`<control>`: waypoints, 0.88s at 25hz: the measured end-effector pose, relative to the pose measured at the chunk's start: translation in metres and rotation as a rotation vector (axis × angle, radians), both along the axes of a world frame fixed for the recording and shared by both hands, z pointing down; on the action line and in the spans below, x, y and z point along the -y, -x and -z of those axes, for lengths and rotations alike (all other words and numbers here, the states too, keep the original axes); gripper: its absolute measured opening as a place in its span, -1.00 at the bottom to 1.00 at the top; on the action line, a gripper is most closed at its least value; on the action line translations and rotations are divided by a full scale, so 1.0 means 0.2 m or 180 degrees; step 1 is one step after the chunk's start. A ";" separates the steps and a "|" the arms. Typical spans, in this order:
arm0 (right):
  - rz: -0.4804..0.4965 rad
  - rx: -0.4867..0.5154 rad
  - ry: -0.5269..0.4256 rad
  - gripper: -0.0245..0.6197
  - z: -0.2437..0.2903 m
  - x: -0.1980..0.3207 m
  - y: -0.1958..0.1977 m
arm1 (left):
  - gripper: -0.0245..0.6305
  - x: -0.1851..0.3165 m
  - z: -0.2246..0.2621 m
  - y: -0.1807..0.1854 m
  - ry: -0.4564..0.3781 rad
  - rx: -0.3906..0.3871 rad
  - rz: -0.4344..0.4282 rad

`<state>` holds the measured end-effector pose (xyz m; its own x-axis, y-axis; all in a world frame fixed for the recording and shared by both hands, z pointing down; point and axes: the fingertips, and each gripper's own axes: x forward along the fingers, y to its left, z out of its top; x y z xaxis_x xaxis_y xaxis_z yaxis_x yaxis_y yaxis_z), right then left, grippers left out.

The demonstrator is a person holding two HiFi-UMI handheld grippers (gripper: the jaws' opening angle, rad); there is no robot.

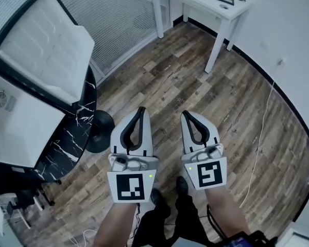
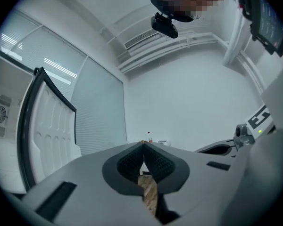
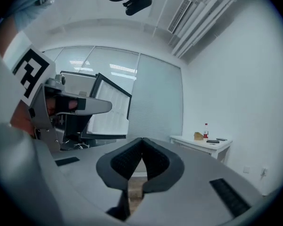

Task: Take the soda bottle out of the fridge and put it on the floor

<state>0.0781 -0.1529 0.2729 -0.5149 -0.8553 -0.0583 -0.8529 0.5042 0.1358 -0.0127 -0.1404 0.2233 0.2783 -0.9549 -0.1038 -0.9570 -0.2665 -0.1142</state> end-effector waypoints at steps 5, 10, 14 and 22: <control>0.0060 -0.0015 -0.0204 -0.88 0.43 -0.12 0.10 | -0.87 -0.15 0.39 0.15 -0.0130 0.0044 0.0191; 0.0062 -0.0038 -0.0280 -0.89 0.80 -0.26 0.18 | -0.87 -0.32 0.71 0.30 -0.0223 0.0009 0.0428; 0.0121 -0.0112 -0.0253 -0.89 0.99 -0.39 0.25 | -0.87 -0.47 0.88 0.38 -0.0276 -0.0028 0.0542; 0.0265 -0.0199 -0.0418 -0.89 1.20 -0.59 0.39 | -0.88 -0.70 1.03 0.54 -0.0305 -0.0026 0.0687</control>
